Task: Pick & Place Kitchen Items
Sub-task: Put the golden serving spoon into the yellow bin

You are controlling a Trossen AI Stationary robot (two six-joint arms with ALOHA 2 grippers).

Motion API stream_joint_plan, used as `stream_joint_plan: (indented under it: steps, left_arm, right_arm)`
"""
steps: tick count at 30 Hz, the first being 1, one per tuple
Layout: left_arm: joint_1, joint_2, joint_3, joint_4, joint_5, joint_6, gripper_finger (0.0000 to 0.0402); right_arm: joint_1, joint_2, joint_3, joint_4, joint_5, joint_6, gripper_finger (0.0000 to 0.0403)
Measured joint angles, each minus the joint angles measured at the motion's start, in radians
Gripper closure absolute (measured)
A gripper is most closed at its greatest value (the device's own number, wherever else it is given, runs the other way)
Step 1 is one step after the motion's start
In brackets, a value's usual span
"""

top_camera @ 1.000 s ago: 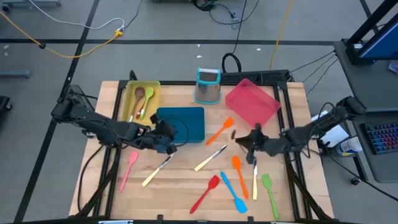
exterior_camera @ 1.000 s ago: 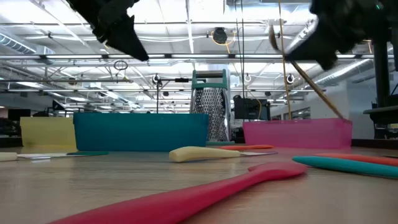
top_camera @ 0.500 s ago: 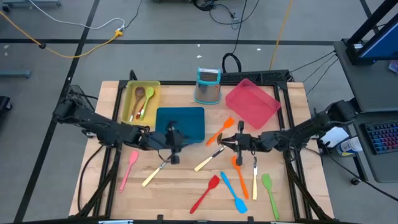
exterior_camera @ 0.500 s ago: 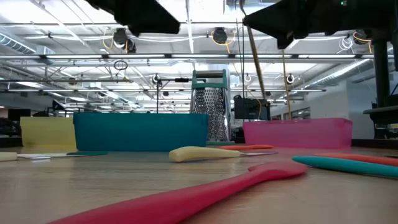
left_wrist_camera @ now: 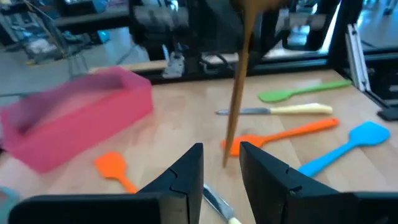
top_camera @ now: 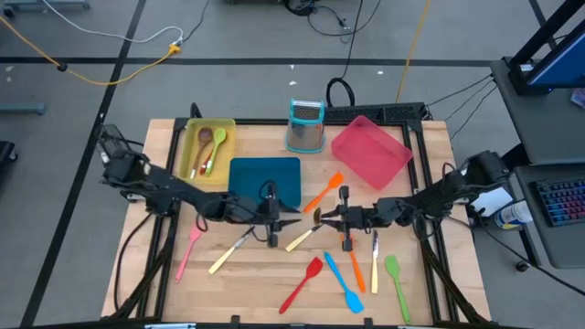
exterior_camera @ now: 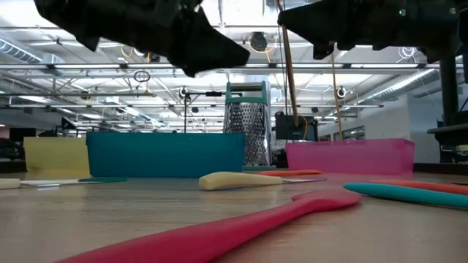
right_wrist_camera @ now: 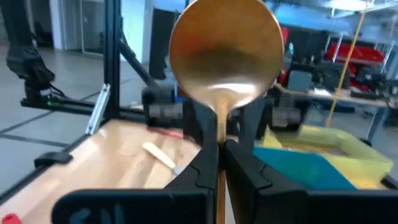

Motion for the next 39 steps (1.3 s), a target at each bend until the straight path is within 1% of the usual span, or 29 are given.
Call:
stream_joint_plan:
  steps: [4, 7, 12, 15, 17, 20, 22, 28, 39]
  left_arm:
    - [0.007, 0.063, 0.000, 0.122, 0.041, -0.020, 0.0293]
    - [0.013, 0.086, 0.002, 0.161, 0.048, -0.020, 0.0293]
    - [0.034, 0.090, 0.032, 0.164, 0.049, -0.016, 0.0293]
    - [0.046, 0.089, 0.050, 0.163, 0.060, 0.003, 0.0293]
    - [0.055, 0.089, 0.058, 0.163, 0.062, 0.009, 0.0293]
    - [0.072, 0.089, 0.060, 0.162, 0.074, 0.008, 0.0293]
    - [0.079, 0.089, 0.060, 0.160, 0.089, 0.007, 0.0293]
    - [0.081, 0.089, 0.060, 0.162, 0.145, 0.007, 0.0293]
    - [0.081, 0.089, 0.060, 0.163, 0.148, 0.003, 0.0293]
  right_arm:
    - [0.000, 0.020, 0.000, 0.041, 0.001, -0.034, 0.0394]
    - [-0.007, 0.018, 0.000, 0.057, 0.001, -0.059, 0.0394]
    - [-0.028, 0.012, 0.000, 0.072, 0.000, -0.083, 0.0394]
    - [-0.046, 0.013, 0.000, 0.072, -0.003, -0.068, 0.0394]
    - [-0.062, 0.013, 0.000, 0.074, -0.043, -0.049, 0.0394]
    - [-0.086, 0.013, -0.001, 0.081, -0.140, -0.035, 0.0394]
    - [-0.100, 0.012, 0.000, 0.087, -0.182, -0.020, 0.0394]
    - [-0.120, 0.013, 0.000, 0.080, -0.181, 0.003, 0.0394]
    - [-0.119, 0.013, 0.000, 0.079, -0.183, 0.011, 0.0394]
